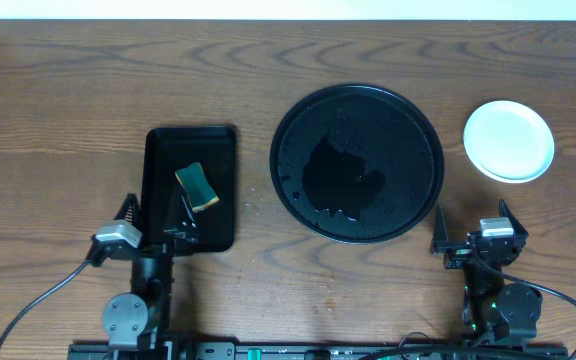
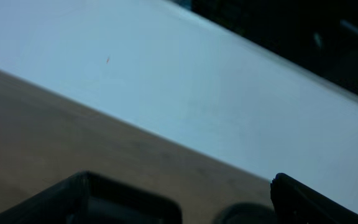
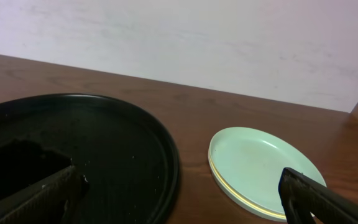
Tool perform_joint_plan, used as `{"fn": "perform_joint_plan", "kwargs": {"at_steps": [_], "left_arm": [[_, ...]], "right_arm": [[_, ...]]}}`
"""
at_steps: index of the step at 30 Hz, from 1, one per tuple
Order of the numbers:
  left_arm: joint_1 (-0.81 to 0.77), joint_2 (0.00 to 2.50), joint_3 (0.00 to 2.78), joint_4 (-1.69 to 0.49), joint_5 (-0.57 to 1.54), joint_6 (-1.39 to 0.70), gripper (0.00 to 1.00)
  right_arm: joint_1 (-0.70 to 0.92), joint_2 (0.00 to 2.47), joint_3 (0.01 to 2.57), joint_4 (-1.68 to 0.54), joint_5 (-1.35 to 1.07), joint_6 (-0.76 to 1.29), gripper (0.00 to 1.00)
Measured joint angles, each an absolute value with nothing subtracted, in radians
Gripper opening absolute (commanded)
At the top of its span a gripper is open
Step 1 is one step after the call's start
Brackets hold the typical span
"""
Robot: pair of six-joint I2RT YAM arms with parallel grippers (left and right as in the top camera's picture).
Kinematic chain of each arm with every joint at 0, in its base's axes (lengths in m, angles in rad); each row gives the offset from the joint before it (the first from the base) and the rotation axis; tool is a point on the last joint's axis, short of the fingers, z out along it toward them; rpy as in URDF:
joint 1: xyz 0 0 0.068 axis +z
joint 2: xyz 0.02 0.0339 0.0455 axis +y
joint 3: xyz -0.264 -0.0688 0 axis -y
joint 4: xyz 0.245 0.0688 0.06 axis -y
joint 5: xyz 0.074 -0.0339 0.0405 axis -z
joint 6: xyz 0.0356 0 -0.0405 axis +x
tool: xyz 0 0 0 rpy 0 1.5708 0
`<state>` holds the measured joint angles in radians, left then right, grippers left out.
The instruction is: Clean dirty plates on tray and stack at the side
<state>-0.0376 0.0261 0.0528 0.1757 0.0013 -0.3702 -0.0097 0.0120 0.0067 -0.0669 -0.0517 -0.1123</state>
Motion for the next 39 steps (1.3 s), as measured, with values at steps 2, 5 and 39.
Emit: {"fn": "perform_joint_plan", "kwargs": {"at_steps": [2, 5, 39], "left_arm": [[-0.038, 0.015, 0.027, 0.177, 0.001, -0.370, 0.93], [-0.038, 0.012, 0.010, 0.107, 0.001, -0.370, 0.93], [-0.068, 0.010, 0.017, -0.025, 0.025, -0.062, 0.93]], "right_arm": [[-0.010, 0.012, 0.007, -0.067, -0.052, -0.112, 0.99], [-0.010, 0.012, 0.007, -0.067, -0.052, -0.112, 0.99], [-0.010, 0.012, 0.007, -0.067, -0.052, -0.112, 0.99]]}}
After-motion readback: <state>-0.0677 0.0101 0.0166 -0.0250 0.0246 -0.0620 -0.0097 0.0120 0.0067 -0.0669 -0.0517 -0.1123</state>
